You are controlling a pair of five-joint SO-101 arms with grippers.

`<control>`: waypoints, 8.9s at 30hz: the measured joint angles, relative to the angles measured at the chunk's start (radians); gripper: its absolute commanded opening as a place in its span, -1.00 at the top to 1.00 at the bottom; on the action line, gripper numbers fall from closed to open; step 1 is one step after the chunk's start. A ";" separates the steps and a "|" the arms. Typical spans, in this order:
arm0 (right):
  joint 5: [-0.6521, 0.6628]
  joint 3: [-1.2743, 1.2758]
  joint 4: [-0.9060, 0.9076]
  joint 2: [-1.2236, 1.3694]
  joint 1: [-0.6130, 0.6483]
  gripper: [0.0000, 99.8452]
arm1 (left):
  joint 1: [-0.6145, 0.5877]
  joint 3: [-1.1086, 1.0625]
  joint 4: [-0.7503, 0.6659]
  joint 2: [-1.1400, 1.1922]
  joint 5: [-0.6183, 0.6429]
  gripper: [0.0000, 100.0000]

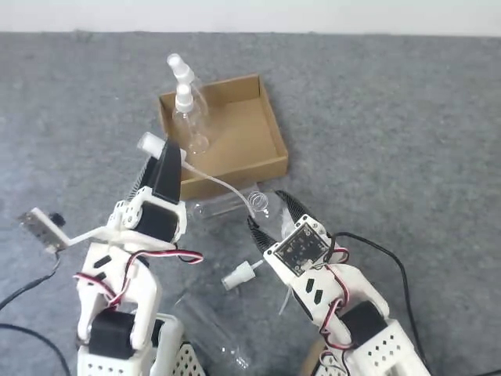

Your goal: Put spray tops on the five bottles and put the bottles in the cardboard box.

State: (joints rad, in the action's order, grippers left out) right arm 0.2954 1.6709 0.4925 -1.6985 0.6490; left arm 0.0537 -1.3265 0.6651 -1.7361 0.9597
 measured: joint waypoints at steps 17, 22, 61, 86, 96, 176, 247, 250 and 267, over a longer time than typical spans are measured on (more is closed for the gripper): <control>0.000 0.000 0.000 0.000 0.000 0.97 | -0.002 0.054 -0.052 -0.015 0.035 0.98; 0.000 0.000 0.000 0.000 0.000 0.97 | -0.002 0.054 -0.078 -0.017 0.037 0.98; 0.000 0.000 0.000 0.000 0.000 0.97 | 0.152 -0.106 -0.097 -0.005 -0.094 0.98; 0.000 0.000 0.000 0.000 0.002 0.97 | 0.284 -0.196 -0.097 -0.011 -0.109 0.98; 0.000 0.000 0.000 0.000 0.029 0.97 | 0.359 -0.233 -0.097 -0.003 -0.249 0.91; 0.003 0.000 0.000 0.000 0.025 0.97 | 0.466 -0.060 0.290 -0.017 -0.338 0.98; 0.006 0.000 0.020 0.002 0.014 0.97 | 0.333 -0.074 0.169 -0.071 -0.339 0.98; 0.006 0.000 0.020 0.002 0.015 0.97 | 0.278 -0.051 0.169 -0.071 -0.339 0.98; 0.005 0.000 0.020 0.002 0.009 0.97 | 0.127 -0.216 -0.038 -0.071 -0.279 0.98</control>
State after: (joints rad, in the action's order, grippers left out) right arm 0.3000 1.6709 0.5125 -1.6970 0.6582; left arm 0.1811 -1.5428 0.6268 -1.8067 0.6805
